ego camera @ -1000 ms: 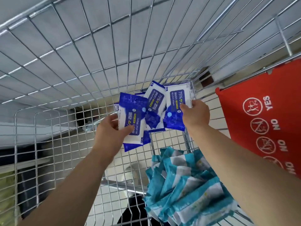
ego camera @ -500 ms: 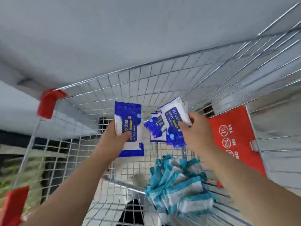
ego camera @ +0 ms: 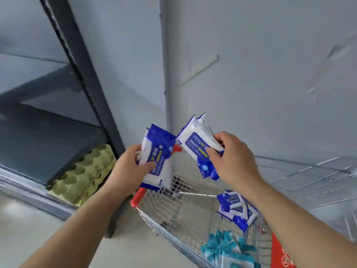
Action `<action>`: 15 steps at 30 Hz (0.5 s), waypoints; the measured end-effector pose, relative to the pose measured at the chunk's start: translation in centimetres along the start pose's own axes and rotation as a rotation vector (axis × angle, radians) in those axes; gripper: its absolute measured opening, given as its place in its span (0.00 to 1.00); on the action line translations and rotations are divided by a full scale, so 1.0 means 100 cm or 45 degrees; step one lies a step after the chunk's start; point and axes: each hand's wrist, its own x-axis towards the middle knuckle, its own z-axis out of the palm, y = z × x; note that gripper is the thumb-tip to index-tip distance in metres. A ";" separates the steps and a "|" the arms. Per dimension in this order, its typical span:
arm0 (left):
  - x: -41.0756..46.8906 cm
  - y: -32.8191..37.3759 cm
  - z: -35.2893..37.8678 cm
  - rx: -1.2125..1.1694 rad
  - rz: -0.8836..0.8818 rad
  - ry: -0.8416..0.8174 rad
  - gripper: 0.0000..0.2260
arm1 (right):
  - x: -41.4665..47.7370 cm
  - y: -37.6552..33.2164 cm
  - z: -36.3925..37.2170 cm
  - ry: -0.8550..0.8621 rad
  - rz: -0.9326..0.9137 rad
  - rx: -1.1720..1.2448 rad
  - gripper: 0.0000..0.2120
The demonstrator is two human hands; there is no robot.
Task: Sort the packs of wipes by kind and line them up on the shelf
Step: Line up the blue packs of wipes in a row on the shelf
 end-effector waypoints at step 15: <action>-0.045 -0.052 -0.370 -0.131 0.025 0.465 0.13 | 0.029 -0.385 0.074 0.042 -0.645 0.104 0.08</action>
